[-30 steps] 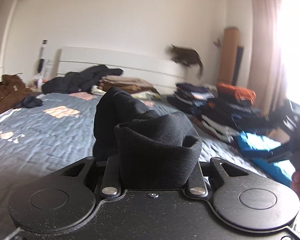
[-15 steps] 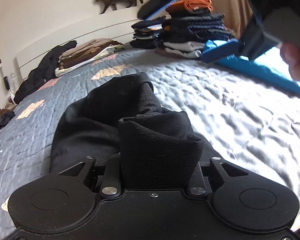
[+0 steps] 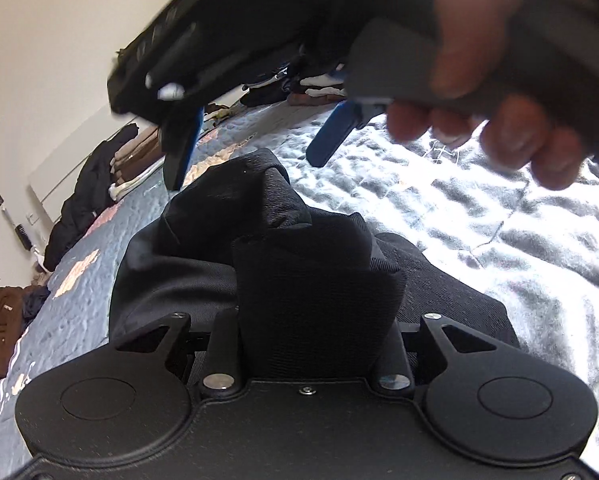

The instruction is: Fold clothes

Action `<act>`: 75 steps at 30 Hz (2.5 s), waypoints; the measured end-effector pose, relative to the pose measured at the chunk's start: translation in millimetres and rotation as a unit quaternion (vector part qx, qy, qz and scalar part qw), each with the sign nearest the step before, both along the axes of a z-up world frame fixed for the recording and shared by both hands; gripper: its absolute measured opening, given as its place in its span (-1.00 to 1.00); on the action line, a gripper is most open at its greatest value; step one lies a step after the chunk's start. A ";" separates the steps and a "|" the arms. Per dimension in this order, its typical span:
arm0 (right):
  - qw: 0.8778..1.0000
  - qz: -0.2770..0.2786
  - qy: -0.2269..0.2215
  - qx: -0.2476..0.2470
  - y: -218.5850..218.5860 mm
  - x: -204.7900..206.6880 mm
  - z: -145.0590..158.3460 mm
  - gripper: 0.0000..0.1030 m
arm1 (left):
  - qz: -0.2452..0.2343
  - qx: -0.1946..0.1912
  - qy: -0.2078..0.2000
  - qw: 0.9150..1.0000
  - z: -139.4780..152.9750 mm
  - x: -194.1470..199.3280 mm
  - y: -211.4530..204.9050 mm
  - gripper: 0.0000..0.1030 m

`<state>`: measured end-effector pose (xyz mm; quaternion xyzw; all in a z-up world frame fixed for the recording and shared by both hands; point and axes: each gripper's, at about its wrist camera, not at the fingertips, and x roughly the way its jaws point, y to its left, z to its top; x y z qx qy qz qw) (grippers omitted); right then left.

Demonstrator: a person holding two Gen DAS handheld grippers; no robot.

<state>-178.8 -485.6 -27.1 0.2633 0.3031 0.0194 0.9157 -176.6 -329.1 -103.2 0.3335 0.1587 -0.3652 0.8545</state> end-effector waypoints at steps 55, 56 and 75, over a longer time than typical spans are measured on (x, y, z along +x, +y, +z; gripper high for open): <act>0.999 0.008 -0.036 0.020 42.4 -27.7 37.2 0.19 | -0.107 0.138 -0.253 0.952 -12.2 -54.2 32.0 0.49; 0.999 0.006 -0.042 0.000 46.4 -32.6 43.3 0.20 | -0.107 0.139 -0.255 0.951 -13.1 -54.9 32.2 0.49; 0.994 0.093 0.049 -0.035 67.7 -45.3 -21.0 0.23 | -0.101 0.210 -0.274 0.933 -30.0 -26.1 76.7 0.51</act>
